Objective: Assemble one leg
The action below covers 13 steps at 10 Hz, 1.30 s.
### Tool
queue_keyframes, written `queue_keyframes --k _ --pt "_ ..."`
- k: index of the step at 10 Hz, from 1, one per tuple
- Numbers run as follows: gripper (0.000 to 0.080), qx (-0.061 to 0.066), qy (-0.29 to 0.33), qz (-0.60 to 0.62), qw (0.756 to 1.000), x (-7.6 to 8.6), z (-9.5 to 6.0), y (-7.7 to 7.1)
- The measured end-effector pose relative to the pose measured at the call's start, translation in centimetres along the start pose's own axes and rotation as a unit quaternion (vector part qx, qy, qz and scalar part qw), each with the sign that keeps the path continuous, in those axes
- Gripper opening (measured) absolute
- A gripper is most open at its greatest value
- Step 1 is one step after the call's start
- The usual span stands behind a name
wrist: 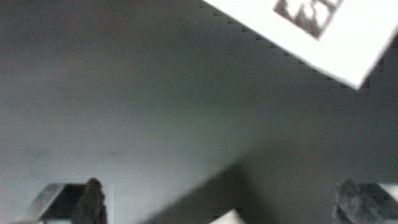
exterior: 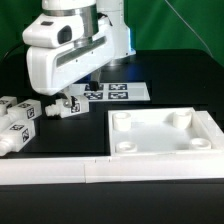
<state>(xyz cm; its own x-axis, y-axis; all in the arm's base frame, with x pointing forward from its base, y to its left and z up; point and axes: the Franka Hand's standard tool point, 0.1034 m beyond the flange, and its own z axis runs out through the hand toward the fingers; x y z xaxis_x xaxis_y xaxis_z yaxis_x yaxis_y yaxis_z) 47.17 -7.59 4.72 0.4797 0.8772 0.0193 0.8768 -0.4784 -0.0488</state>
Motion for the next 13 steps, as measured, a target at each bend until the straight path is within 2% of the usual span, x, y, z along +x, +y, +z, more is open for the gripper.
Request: queue_keyframes --k 1,3,4,7,11,12,13 --pt "0.0648 0.001 -0.004 -0.052 0.999 -1.2 0.5 -0.9" --pt "0.0648 -0.018 -0.012 -0.131 0.991 -3.2 1.5 -2.0" --pt "0.0648 -0.017 -0.015 -0.138 0.99 -3.6 2.2 -3.0" --pt "0.0648 0.0 -0.023 -0.147 0.989 -3.7 4.0 -4.0" --pt "0.0622 0.006 -0.024 -0.145 0.989 -3.9 4.3 -4.2" --pt "0.0443 0.006 -0.024 -0.145 0.989 -3.9 4.3 -4.2" --pt "0.0443 0.006 -0.024 -0.145 0.989 -3.9 4.4 -4.2"
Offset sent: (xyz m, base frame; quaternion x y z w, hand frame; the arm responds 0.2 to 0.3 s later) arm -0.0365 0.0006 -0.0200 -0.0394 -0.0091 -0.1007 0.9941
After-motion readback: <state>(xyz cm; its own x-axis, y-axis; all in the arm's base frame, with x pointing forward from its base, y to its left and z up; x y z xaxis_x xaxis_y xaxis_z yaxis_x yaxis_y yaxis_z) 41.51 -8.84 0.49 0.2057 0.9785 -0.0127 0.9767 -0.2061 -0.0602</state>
